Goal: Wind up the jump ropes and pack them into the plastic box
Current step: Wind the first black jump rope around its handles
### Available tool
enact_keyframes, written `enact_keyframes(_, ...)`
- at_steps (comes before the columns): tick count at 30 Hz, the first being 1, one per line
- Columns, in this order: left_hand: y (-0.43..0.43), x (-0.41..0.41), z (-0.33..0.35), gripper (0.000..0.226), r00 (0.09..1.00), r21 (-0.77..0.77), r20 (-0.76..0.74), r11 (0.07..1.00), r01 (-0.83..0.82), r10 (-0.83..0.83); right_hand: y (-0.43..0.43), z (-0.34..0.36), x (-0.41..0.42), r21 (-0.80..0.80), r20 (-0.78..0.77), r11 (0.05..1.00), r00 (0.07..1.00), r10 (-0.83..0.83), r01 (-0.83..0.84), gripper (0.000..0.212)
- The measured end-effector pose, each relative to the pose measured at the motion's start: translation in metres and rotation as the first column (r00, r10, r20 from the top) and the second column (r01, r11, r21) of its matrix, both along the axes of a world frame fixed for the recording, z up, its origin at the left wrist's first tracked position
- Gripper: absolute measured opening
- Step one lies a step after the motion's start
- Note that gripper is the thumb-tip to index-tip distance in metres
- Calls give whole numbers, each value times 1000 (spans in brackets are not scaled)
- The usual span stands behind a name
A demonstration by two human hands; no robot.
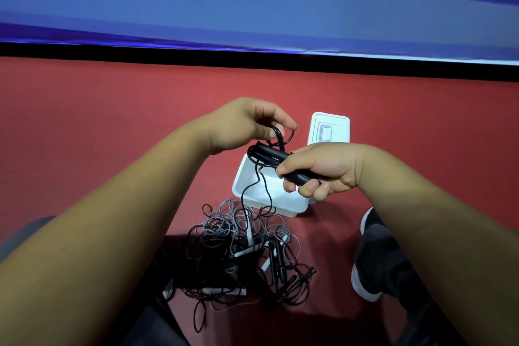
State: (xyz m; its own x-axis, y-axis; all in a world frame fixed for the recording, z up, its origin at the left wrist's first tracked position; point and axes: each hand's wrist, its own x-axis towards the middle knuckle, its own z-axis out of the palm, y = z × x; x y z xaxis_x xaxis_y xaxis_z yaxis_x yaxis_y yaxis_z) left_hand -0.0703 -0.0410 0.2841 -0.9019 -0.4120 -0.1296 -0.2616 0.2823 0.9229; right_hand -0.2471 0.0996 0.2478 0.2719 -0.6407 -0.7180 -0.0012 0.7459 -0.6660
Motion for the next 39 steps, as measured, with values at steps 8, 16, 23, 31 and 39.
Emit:
enact_keyframes(8, 4, -2, 12, 37, 995, -296, 98, 954, 40, -11, -7, -12, -4, -60, -175, 988, 973, -153, 145, 18)
enact_keyframes(16, 2, -5, 1, 26, 948, -430, 285, 903, -6, 142, -17, -19, -5, -264, -160, 875, 876, -455, 406, 16)
enact_keyframes(23, 2, -8, -9, 27, 914, -640, 309, 768, -5, 263, -16, -10, 1, -236, 201, 803, 836, -511, 547, 37)
enact_keyframes(31, 1, -3, 0, 24, 971, -539, 215, 842, 27, 107, -26, 0, -7, -186, 233, 691, 715, -660, 698, 53)
enact_keyframes(39, -11, 9, -39, 41, 798, -559, 581, 791, 249, 159, -25, -10, -31, -136, 243, 571, 586, -773, 809, 41)
